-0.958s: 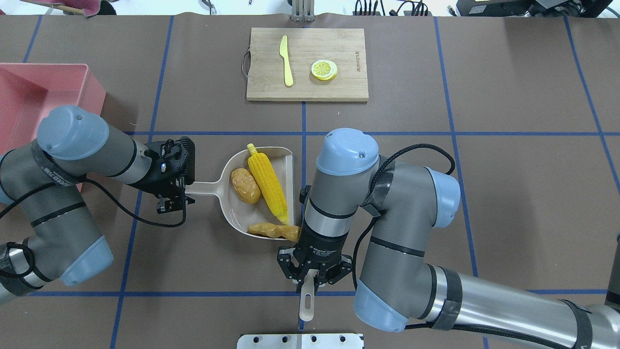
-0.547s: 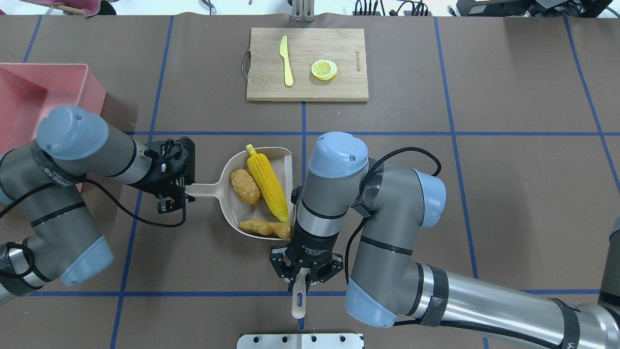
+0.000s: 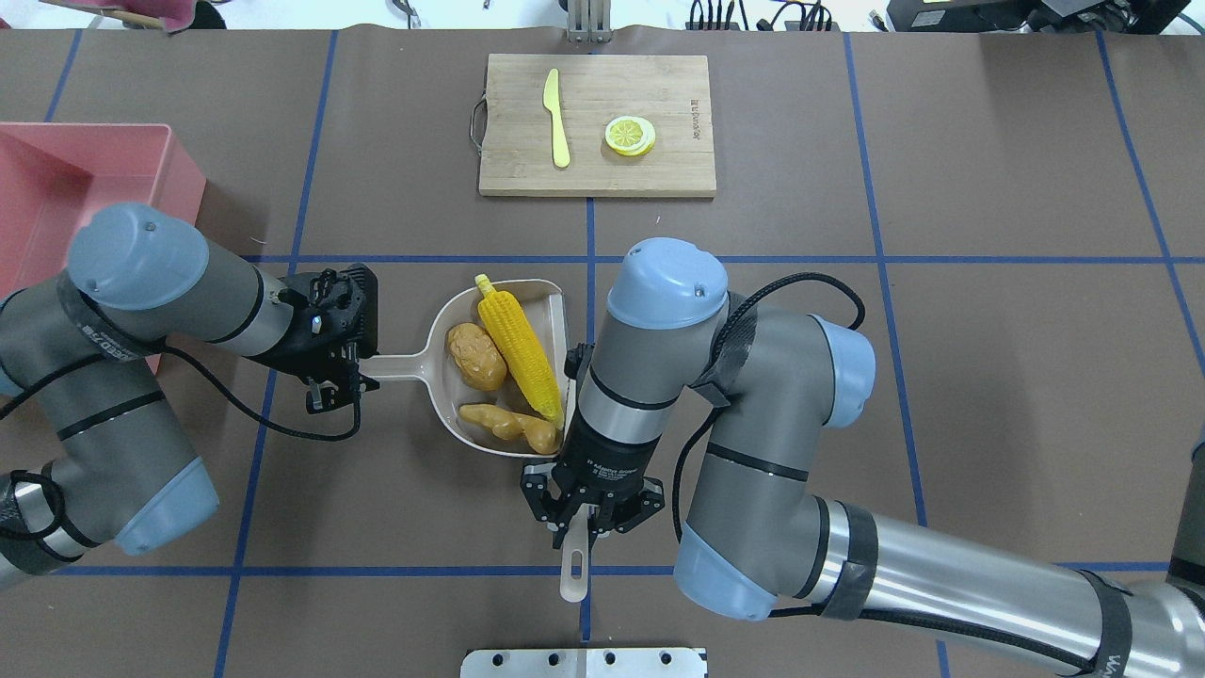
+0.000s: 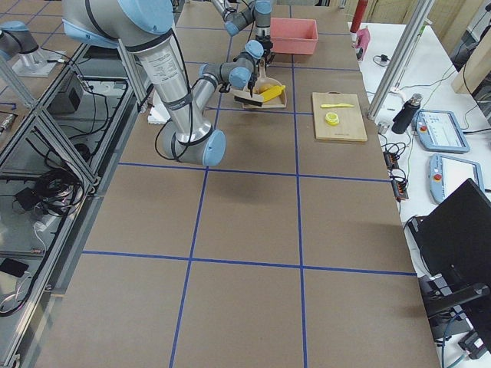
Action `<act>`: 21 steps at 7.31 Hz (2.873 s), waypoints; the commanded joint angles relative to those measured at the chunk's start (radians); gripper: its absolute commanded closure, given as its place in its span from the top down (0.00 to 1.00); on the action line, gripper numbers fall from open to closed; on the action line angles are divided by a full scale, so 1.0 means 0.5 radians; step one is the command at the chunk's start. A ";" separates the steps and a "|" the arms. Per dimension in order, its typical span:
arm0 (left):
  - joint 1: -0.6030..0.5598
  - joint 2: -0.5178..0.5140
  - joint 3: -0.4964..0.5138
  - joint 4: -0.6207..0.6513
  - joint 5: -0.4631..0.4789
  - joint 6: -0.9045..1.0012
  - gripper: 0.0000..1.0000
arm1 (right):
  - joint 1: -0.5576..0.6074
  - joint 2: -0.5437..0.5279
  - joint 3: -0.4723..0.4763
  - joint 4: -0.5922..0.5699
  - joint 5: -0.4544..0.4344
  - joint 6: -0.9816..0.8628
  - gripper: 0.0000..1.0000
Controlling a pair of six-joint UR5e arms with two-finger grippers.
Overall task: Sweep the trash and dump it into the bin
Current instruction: 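Sweep the ginger root into the dustpan with the brush in the right gripper, then lift the brush away with the right gripper while the left gripper raises the dustpan, then carry the dustpan over the pink bin with the left gripper while the right withdraws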
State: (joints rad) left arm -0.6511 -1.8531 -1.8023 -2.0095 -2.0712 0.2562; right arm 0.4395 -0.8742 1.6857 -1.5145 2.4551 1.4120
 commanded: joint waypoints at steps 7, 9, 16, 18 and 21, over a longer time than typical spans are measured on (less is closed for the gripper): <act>-0.005 0.055 -0.022 -0.165 -0.005 -0.024 0.00 | 0.443 -0.460 0.629 -0.312 0.094 -0.025 0.00; -0.005 0.095 -0.003 -0.364 -0.005 -0.083 0.00 | 0.520 -0.586 0.694 -0.315 -0.028 -0.224 0.00; -0.243 0.235 -0.101 -0.727 -0.018 -0.472 0.00 | 0.854 -0.729 0.801 -1.026 -0.127 -1.368 0.00; -0.439 0.456 -0.214 -0.742 -0.024 -0.475 0.00 | 0.998 -1.014 0.816 -1.018 -0.088 -1.679 0.00; -0.630 0.696 -0.295 -0.874 -0.057 -0.637 0.00 | 1.041 -1.413 0.813 -1.002 0.054 -1.982 0.00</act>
State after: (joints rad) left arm -0.9264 -1.5549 -1.9375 -2.4158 -2.0884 -0.0055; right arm 0.9493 -1.5020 2.0970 -2.0177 2.4581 0.4940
